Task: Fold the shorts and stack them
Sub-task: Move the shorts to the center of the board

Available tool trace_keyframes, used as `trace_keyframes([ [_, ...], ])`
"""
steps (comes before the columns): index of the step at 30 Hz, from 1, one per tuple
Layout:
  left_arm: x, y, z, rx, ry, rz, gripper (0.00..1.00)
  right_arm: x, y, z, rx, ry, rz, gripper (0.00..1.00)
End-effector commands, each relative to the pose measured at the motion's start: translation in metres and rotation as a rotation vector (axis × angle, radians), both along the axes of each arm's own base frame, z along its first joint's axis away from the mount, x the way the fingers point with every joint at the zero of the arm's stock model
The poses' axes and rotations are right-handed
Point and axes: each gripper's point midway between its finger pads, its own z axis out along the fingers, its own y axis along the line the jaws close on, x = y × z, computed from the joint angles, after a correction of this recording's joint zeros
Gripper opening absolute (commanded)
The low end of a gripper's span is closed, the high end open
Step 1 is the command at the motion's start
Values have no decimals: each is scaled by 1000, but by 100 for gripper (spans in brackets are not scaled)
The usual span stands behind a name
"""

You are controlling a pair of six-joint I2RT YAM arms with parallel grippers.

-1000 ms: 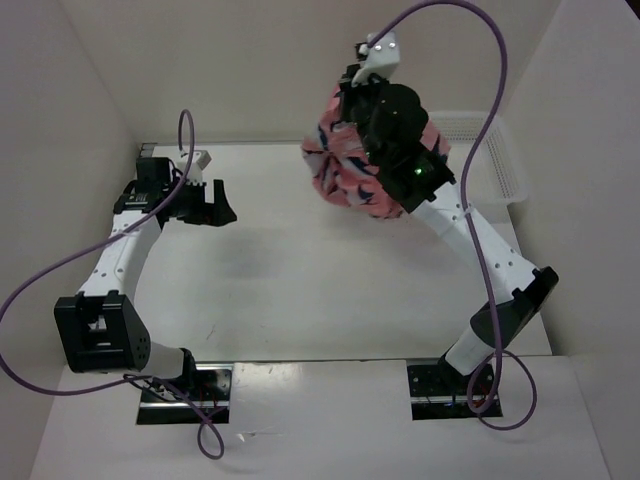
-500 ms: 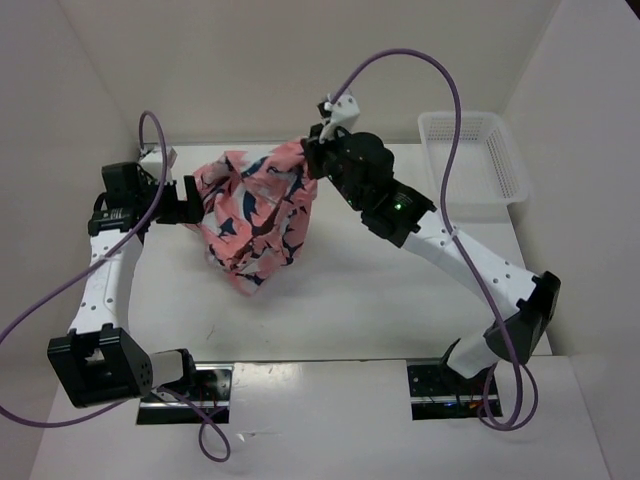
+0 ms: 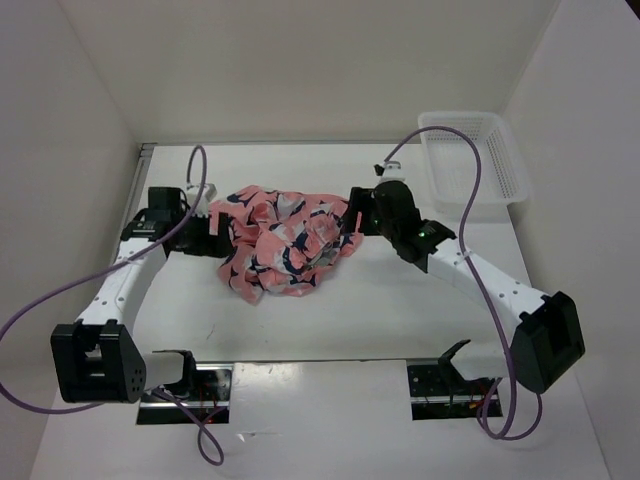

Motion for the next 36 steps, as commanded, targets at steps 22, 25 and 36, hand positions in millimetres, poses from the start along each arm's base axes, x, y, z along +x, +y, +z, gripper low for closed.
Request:
trace_keyframes([
  [22,-69,-23,-79,72,219,-85,100,-87,154,-55,73,187,733,71],
  [25,-69,-20,-81,82,217,-78,100,-91,165,-58,77,172,757,70],
  [36,-64,-18,-80,81,198,-69,100,-85,176,-52,100,149,736,4],
])
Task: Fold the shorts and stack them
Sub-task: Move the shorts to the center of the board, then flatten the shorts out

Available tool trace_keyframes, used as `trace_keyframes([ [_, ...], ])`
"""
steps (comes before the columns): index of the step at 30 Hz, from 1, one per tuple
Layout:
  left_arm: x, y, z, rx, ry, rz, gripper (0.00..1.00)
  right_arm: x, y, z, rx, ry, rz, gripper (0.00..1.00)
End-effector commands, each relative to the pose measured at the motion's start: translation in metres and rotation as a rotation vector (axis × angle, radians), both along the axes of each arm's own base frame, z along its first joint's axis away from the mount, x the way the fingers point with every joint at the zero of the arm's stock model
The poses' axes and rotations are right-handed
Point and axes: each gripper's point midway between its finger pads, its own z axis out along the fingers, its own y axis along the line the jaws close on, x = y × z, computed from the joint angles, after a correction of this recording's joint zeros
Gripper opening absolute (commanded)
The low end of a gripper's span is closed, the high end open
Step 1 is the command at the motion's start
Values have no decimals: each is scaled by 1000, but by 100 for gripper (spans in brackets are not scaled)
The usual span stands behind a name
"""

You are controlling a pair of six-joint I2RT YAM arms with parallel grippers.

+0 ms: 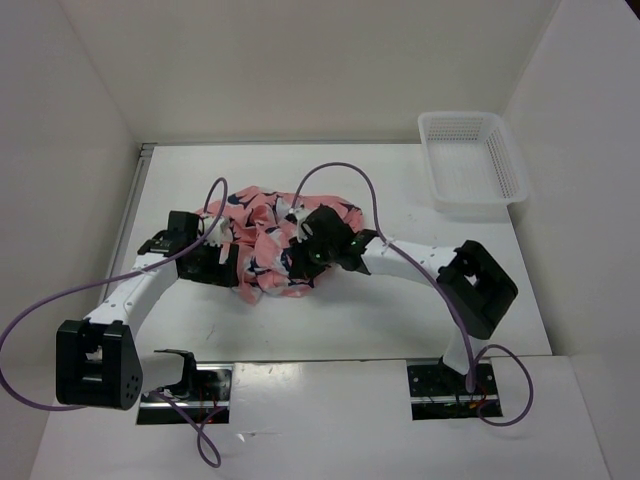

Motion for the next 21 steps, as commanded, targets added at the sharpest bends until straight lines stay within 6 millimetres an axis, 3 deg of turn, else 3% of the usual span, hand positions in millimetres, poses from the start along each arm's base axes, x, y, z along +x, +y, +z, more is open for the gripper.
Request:
trace_keyframes([
  [1,5,3,3,10,-42,8,100,20,6,48,70,-153,-41,0],
  [2,5,3,3,10,-42,8,100,24,-8,71,88,-205,-73,0],
  [3,9,5,7,21,-53,14,100,25,-25,69,63,-219,-105,0],
  [4,9,7,6,29,-53,18,100,40,-49,77,51,-252,-173,0],
  [5,13,10,10,46,-66,27,100,39,-68,103,88,-291,-208,0],
  [7,18,13,13,61,-76,36,100,50,-109,110,75,-315,-304,0],
  [9,27,12,21,75,-99,32,100,44,-131,125,81,-343,-335,0],
  [14,32,-14,13,83,-78,-61,100,40,-137,126,125,-294,-336,0],
  [15,26,-23,4,85,-55,-98,100,40,-136,131,144,-300,-343,0],
  [19,22,-36,-14,111,-26,-150,100,41,-146,124,137,-294,-377,0],
  [20,24,-41,-8,86,-32,-162,100,41,-146,124,137,-294,-377,0],
  [21,12,-57,-7,18,20,-212,100,41,-150,122,135,-293,-386,0],
])
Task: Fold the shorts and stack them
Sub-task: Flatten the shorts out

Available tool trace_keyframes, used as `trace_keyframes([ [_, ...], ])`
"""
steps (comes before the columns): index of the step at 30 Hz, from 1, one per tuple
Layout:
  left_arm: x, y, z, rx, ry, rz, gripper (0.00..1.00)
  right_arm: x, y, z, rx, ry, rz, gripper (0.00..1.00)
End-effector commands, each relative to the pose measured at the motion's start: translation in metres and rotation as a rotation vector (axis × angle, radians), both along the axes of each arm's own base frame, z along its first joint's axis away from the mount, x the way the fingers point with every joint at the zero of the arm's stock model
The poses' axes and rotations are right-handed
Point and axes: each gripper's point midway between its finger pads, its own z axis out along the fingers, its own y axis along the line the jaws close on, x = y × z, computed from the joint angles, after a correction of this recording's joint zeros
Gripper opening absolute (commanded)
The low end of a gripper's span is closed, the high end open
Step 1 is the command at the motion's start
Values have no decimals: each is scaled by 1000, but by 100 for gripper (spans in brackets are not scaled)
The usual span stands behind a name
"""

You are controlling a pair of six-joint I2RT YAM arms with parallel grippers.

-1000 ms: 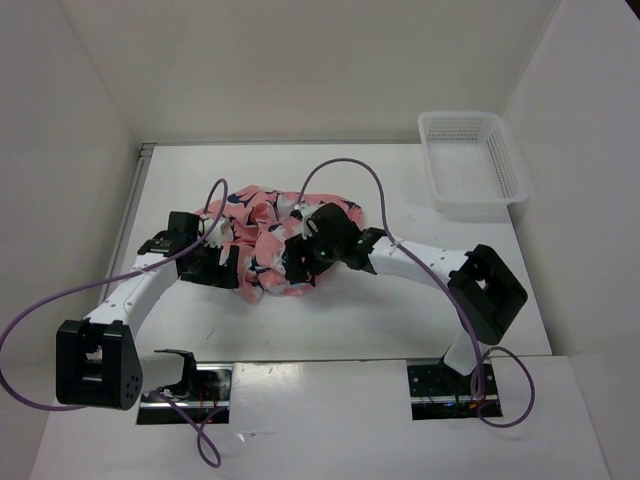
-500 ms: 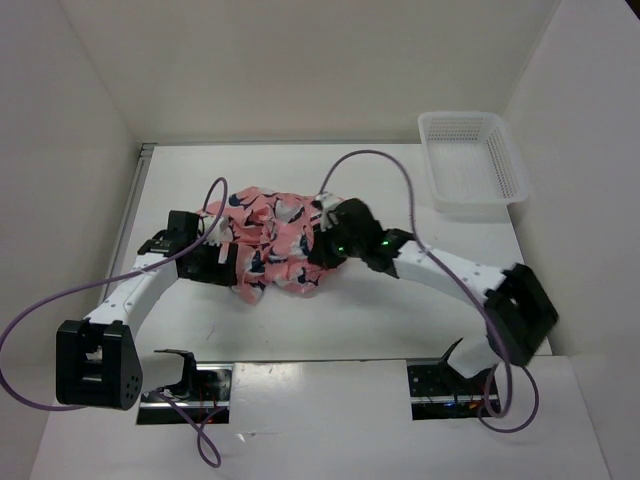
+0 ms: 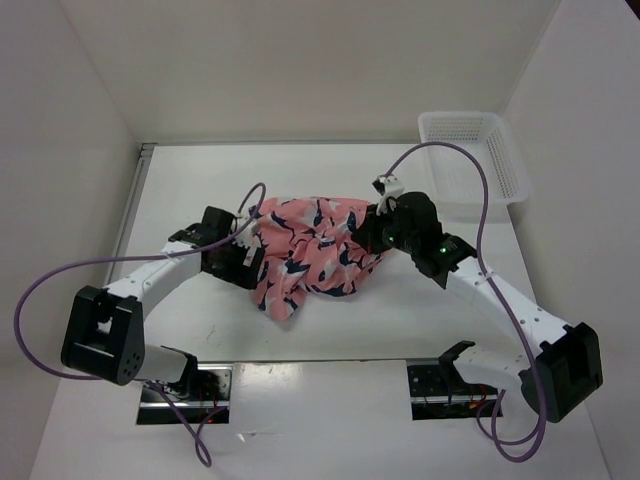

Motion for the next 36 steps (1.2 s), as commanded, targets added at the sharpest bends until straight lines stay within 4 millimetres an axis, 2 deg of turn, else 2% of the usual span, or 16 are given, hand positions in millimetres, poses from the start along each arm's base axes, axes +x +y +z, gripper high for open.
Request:
trace_keyframes([
  [1,-7,-29,15,-110,42,-84,100,1,-4,7,22,-20,-14,0],
  [4,-42,-55,17,-197,158,-184,100,1,-10,-2,-6,-14,-36,0],
  [10,-85,-62,-11,-130,273,-271,100,6,-20,-4,-31,-20,-66,0],
  [15,-45,-65,-35,-37,142,-262,96,9,-22,-2,-20,-23,-80,0],
  [16,-30,-61,-46,12,123,-240,90,9,-22,-2,-20,-23,-80,0],
  [17,-26,-63,-51,18,139,-240,64,9,-22,-2,-20,-23,-80,0],
  [19,-34,-64,-67,38,259,-245,33,9,-24,-4,-29,-17,-89,0],
  [21,-20,-71,-61,40,264,-244,2,15,-32,6,-20,-33,-117,0],
  [23,-7,-68,-53,18,214,-216,0,19,-40,13,-14,-45,-142,0],
  [27,40,-47,1,12,-7,-110,0,41,-57,39,-2,-98,-195,0],
  [28,64,-43,37,-8,-115,-77,0,48,-62,44,-8,-112,-209,0],
  [31,115,0,101,-12,-287,78,0,77,-68,67,-35,-171,-238,0],
  [32,145,22,153,-30,-414,148,0,98,-75,84,-44,-205,-279,0],
  [34,167,44,201,-38,-522,206,0,119,-83,104,-63,-243,-316,0],
  [35,178,61,241,-35,-601,248,0,134,-89,130,-53,-279,-347,0],
  [36,180,65,260,-38,-636,258,0,138,-89,144,-52,-306,-345,0],
])
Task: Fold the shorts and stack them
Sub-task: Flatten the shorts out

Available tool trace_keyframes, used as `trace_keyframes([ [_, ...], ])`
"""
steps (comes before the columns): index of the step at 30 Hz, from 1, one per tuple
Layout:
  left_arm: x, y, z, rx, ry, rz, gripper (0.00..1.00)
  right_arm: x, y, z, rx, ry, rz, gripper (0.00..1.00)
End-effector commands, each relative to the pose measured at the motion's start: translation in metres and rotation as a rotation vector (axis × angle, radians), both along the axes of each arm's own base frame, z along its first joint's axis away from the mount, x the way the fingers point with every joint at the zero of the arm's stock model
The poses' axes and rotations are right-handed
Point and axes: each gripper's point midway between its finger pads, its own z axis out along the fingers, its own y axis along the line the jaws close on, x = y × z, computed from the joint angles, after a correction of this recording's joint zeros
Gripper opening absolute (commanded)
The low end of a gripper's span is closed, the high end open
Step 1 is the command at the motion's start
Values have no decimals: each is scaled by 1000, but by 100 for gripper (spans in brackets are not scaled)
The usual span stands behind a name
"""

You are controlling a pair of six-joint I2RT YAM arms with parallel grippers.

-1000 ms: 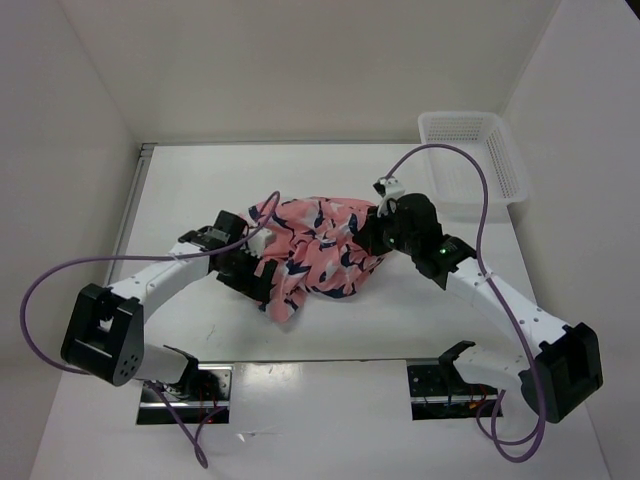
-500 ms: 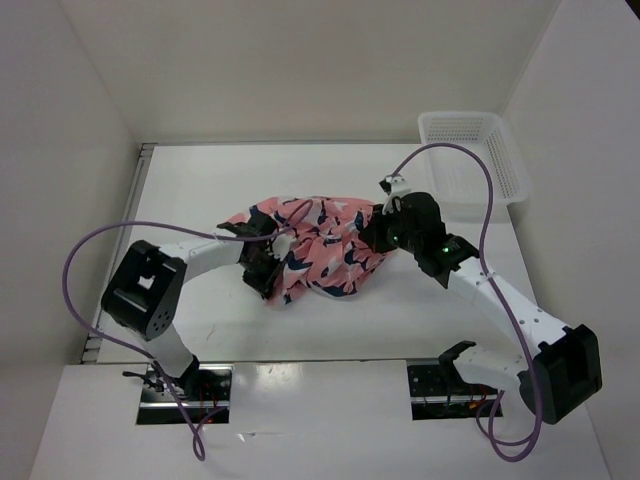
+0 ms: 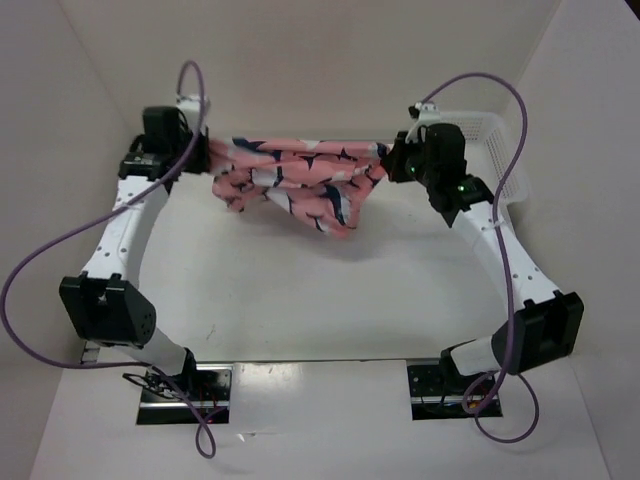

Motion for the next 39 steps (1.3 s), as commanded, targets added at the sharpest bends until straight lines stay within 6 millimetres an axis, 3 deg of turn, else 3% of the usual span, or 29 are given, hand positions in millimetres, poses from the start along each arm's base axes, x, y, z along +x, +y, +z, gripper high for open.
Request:
trace_keyframes([
  [1,13,29,104,15,-235,85,0,29,-18,102,-10,-242,-68,0],
  [3,8,37,132,20,-289,111,0,26,-19,124,-5,-290,-67,0],
  [5,-4,41,134,32,-281,128,0,17,-22,140,8,-331,-69,0],
  [8,-23,44,92,50,-176,138,0,14,-15,118,16,-295,-31,0],
  [9,-29,36,77,52,-142,116,1,8,-13,99,21,-259,-13,0],
  [10,-44,33,44,64,-69,109,3,6,-10,89,22,-246,3,0],
  [14,-96,4,-25,75,113,2,33,-19,34,19,21,-124,156,0],
  [15,-119,-5,-58,66,212,-43,40,-27,39,-9,5,-67,175,0],
  [16,-141,-13,-69,60,278,-86,47,-34,46,-26,-15,-28,207,2],
  [18,-164,-26,-80,-2,360,-148,51,-50,52,-63,-36,54,242,7],
  [19,-169,-28,-79,-14,368,-158,53,-54,50,-69,-40,66,242,8],
  [21,-168,-24,-79,-27,369,-147,55,-67,47,-87,-37,98,247,9],
  [22,-149,-17,-65,-39,295,-115,58,-71,45,-79,-20,71,243,11],
  [24,-131,-9,-59,-53,262,-82,62,-83,42,-87,-17,81,256,15],
  [26,-116,-4,-59,-110,272,-71,64,-97,39,-91,6,99,255,29],
  [27,-114,-5,-74,-128,327,-73,64,-104,39,-95,14,121,260,36],
  [28,-111,-7,-82,-138,347,-80,64,-111,39,-99,26,143,271,56],
  [31,-100,-7,-111,-156,419,-78,64,-130,39,-110,72,196,279,74],
  [33,-89,-5,-128,-168,426,-72,64,-132,37,-108,83,188,266,79],
  [35,-81,-2,-139,-170,430,-63,65,-124,35,-96,102,172,217,79],
  [38,-65,5,-154,-175,449,-41,67,-112,36,-95,170,236,159,79],
  [39,-60,11,-162,-170,458,-24,67,-108,38,-110,168,299,143,79],
])
